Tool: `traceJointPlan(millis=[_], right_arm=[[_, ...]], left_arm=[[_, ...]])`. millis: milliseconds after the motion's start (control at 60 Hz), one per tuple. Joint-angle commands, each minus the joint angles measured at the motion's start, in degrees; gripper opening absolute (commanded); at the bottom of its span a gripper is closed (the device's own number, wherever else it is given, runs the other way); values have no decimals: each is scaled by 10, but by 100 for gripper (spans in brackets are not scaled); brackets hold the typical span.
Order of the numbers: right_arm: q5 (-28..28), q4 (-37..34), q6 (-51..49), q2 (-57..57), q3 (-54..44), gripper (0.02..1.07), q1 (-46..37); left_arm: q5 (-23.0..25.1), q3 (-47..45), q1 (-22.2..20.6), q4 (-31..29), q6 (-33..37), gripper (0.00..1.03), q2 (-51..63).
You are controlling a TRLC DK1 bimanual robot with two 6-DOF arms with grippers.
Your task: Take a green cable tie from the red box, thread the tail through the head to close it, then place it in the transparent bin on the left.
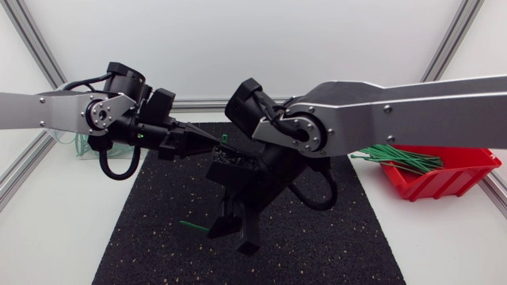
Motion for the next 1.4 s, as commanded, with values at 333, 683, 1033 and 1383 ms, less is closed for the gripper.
traceJointPlan(millis=[333,683,1033,1383], right_arm=[[-117,-109,36,-51,-7,8,-91],[-215,-231,147,-18,50,8,-146],[-311,-253,245,-33,94,8,-149],[-355,-258,425,-91,120,8,-150]], left_arm=[[-11,-128,-17,186,-189,3,-83],[-17,-203,-40,380,-363,3,-105],[-52,-248,-57,456,-452,3,-187],[-84,-286,-65,510,-531,3,-255]])
